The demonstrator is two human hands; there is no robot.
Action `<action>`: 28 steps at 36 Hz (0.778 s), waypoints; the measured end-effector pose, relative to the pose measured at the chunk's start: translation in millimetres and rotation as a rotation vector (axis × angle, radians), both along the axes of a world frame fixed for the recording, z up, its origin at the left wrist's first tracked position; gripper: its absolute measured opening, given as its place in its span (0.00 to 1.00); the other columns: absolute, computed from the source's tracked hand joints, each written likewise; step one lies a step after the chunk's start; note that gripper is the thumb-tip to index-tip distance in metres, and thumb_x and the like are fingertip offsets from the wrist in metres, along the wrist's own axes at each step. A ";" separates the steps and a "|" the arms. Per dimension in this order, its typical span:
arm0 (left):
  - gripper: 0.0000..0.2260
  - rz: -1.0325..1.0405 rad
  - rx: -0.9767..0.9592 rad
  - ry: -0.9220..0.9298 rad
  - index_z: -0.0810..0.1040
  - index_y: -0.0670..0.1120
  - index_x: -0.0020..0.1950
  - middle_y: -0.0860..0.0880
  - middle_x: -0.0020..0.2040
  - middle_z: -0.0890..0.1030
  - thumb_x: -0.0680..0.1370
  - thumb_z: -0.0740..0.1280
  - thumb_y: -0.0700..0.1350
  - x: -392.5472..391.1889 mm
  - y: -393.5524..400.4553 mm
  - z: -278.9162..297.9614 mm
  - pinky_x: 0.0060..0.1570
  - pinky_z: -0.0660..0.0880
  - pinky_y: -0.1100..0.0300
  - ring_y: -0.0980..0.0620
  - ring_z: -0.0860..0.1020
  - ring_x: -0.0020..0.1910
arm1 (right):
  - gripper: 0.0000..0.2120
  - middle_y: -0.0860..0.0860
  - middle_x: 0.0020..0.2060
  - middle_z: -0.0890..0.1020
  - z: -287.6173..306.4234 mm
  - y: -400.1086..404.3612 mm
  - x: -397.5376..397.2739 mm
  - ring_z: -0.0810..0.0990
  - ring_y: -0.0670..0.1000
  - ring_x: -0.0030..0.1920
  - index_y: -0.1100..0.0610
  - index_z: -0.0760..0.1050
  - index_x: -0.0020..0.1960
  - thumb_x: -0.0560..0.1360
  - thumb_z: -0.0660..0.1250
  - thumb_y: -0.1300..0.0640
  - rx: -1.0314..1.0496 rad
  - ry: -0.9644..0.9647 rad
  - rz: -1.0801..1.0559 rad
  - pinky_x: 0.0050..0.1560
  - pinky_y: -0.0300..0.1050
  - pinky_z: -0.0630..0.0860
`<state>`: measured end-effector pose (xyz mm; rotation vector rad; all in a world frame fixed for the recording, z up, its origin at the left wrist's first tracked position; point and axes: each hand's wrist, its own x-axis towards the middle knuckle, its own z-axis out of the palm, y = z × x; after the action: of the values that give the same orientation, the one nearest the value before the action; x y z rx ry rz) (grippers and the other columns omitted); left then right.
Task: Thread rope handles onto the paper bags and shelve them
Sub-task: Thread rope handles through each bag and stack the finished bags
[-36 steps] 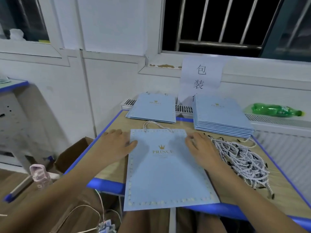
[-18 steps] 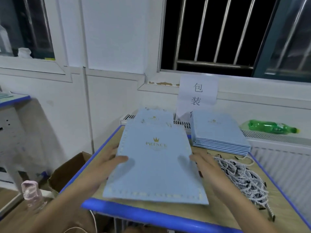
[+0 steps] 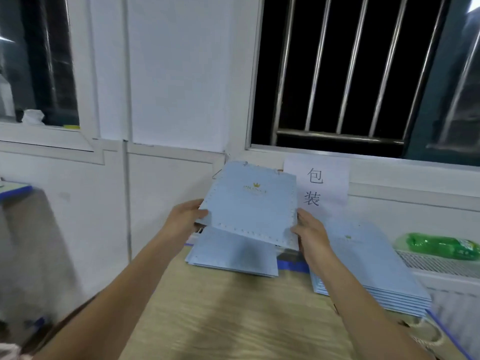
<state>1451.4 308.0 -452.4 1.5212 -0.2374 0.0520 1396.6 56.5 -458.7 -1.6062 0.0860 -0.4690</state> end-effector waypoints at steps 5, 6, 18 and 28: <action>0.17 0.200 0.285 -0.149 0.74 0.54 0.59 0.58 0.45 0.79 0.79 0.58 0.34 8.6 -22.0 -68.0 0.40 0.71 0.73 0.59 0.77 0.45 | 0.17 0.58 0.52 0.82 -59.7 10.7 20.1 0.81 0.55 0.53 0.56 0.76 0.62 0.78 0.59 0.69 -0.203 0.016 -0.176 0.49 0.46 0.76; 0.15 0.242 0.410 -0.161 0.73 0.53 0.63 0.55 0.44 0.78 0.80 0.58 0.37 11.7 -21.2 -83.9 0.39 0.71 0.69 0.57 0.76 0.42 | 0.17 0.62 0.53 0.81 -71.5 12.4 23.6 0.80 0.58 0.52 0.58 0.73 0.66 0.79 0.59 0.67 -0.260 0.059 -0.205 0.50 0.46 0.75; 0.31 0.161 0.814 -0.217 0.65 0.44 0.71 0.49 0.63 0.70 0.74 0.68 0.57 30.3 -11.6 -121.1 0.50 0.63 0.67 0.50 0.69 0.63 | 0.46 0.49 0.77 0.43 -107.4 17.5 41.2 0.52 0.54 0.76 0.54 0.43 0.78 0.73 0.65 0.37 -0.728 0.348 0.091 0.74 0.50 0.56; 0.19 0.212 0.917 -0.269 0.70 0.41 0.58 0.49 0.53 0.71 0.77 0.66 0.54 30.2 -12.5 -120.0 0.42 0.62 0.65 0.52 0.71 0.51 | 0.47 0.50 0.76 0.36 -104.2 20.3 39.4 0.51 0.53 0.76 0.55 0.38 0.78 0.73 0.58 0.32 -1.000 0.365 0.115 0.71 0.51 0.58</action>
<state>1481.6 295.4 -572.4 2.4536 -0.3367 0.3568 1436.0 76.9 -562.9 -2.6528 0.0305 -0.1002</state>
